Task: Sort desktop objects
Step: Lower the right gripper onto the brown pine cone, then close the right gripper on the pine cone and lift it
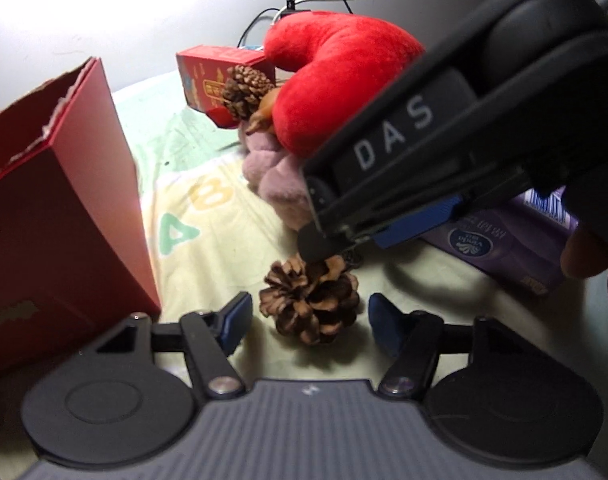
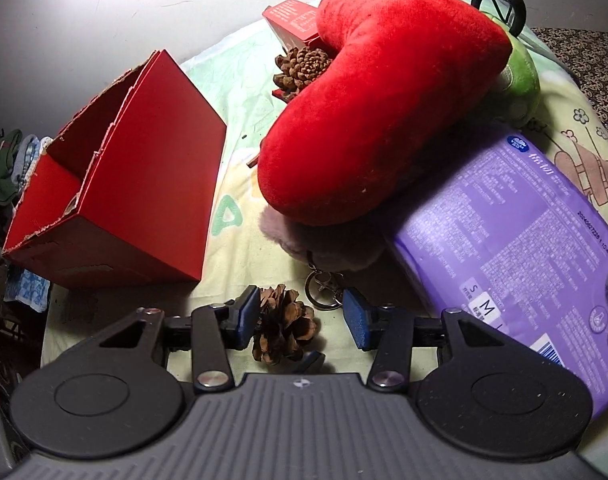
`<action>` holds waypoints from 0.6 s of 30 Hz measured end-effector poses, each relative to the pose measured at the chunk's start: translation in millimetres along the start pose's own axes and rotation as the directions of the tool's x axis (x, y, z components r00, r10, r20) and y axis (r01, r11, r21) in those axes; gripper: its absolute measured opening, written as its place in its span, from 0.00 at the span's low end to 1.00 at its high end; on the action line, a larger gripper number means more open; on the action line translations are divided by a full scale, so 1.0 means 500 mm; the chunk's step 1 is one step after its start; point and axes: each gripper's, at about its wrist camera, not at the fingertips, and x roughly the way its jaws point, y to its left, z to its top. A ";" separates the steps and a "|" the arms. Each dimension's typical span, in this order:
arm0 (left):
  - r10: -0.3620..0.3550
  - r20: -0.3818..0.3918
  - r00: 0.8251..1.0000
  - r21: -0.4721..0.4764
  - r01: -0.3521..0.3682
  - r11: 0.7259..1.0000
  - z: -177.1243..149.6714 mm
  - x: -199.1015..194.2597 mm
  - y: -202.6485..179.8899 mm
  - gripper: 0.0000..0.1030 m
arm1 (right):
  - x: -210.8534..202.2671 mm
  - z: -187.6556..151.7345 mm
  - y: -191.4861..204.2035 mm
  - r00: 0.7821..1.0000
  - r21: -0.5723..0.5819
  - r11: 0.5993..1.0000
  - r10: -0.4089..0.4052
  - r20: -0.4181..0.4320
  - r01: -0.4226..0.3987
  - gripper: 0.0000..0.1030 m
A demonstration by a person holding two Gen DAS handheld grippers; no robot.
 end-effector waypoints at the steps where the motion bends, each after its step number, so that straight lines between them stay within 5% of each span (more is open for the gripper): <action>1: 0.003 -0.002 1.000 0.003 -0.003 1.000 -0.002 0.003 -0.002 0.66 | 0.004 0.000 0.000 1.000 0.000 1.000 0.006 -0.005 -0.006 0.47; 4: 0.015 0.000 1.000 0.024 -0.015 1.000 -0.002 0.009 -0.009 0.53 | 0.016 -0.003 0.006 1.000 -0.007 1.000 0.015 -0.022 -0.015 0.47; 12: -0.010 -0.032 0.999 0.023 0.011 1.000 0.002 0.006 -0.009 0.52 | 0.029 -0.013 -0.019 0.996 0.103 0.992 0.076 -0.055 -0.070 0.39; 18: 0.001 -0.044 0.999 0.039 0.000 0.999 0.019 -0.030 -0.014 0.52 | -0.011 -0.021 0.009 0.998 0.069 0.996 0.060 -0.027 -0.058 0.38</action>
